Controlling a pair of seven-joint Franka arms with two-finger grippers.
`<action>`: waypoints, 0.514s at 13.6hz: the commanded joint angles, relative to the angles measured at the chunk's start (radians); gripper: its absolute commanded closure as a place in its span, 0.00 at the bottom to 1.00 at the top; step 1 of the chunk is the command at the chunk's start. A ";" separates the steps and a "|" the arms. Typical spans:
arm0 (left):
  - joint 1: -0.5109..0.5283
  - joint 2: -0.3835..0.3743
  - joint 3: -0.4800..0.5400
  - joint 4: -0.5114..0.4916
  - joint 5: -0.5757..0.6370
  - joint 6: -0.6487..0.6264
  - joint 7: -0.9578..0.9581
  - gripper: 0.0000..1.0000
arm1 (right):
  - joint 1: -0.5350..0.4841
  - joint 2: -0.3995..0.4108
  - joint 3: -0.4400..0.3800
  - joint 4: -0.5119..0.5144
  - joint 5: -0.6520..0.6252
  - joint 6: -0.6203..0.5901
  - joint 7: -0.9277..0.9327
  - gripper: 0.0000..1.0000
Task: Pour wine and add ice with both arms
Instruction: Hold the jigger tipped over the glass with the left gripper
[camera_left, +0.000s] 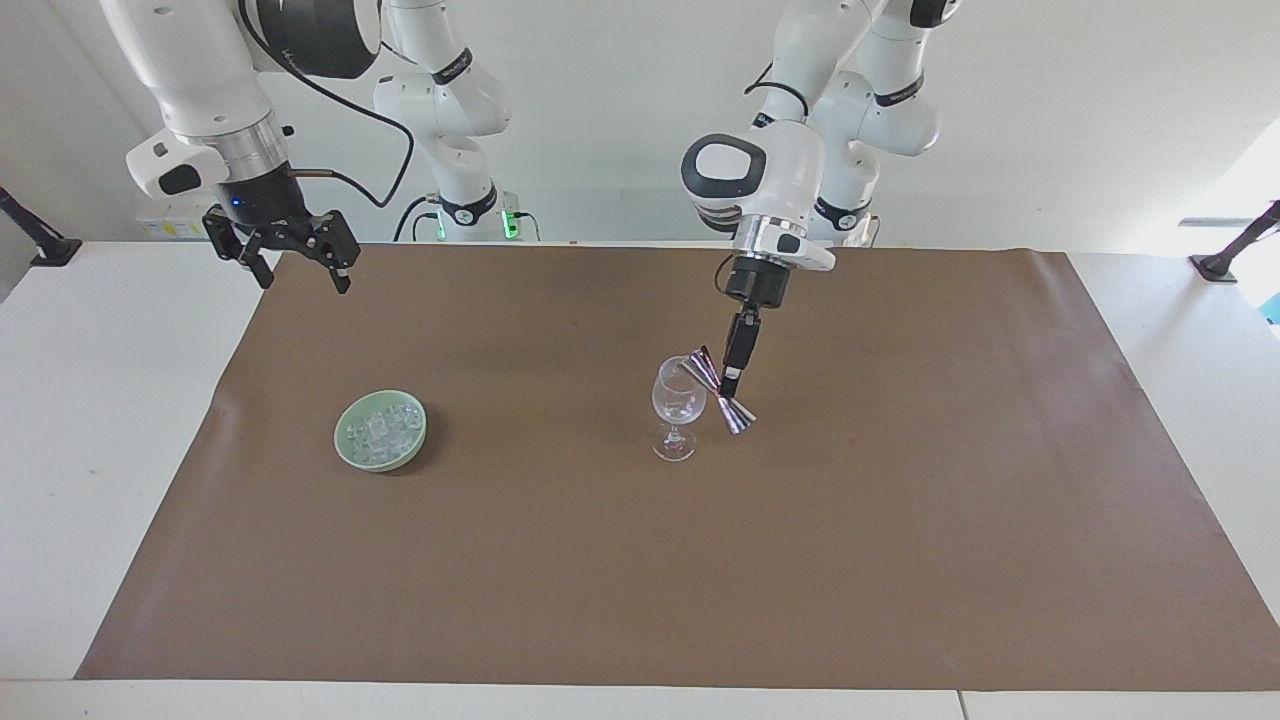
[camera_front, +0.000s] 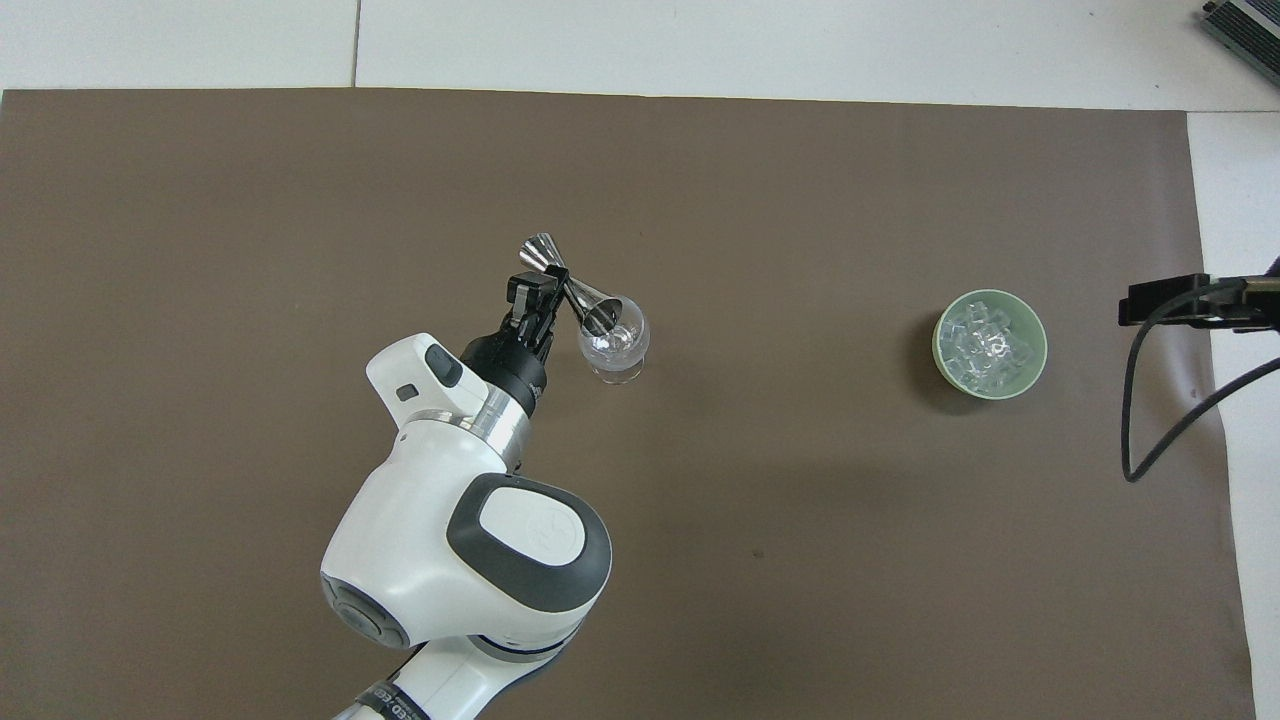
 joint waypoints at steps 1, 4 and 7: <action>-0.022 0.009 0.015 0.018 0.009 0.021 0.028 1.00 | -0.009 -0.025 0.003 -0.032 0.017 0.028 -0.022 0.00; -0.022 0.011 0.015 0.019 0.009 0.021 0.048 1.00 | -0.009 -0.025 0.003 -0.032 0.017 0.028 -0.022 0.00; -0.022 0.009 0.015 0.021 0.009 0.021 0.070 1.00 | -0.009 -0.025 0.003 -0.032 0.017 0.026 -0.022 0.00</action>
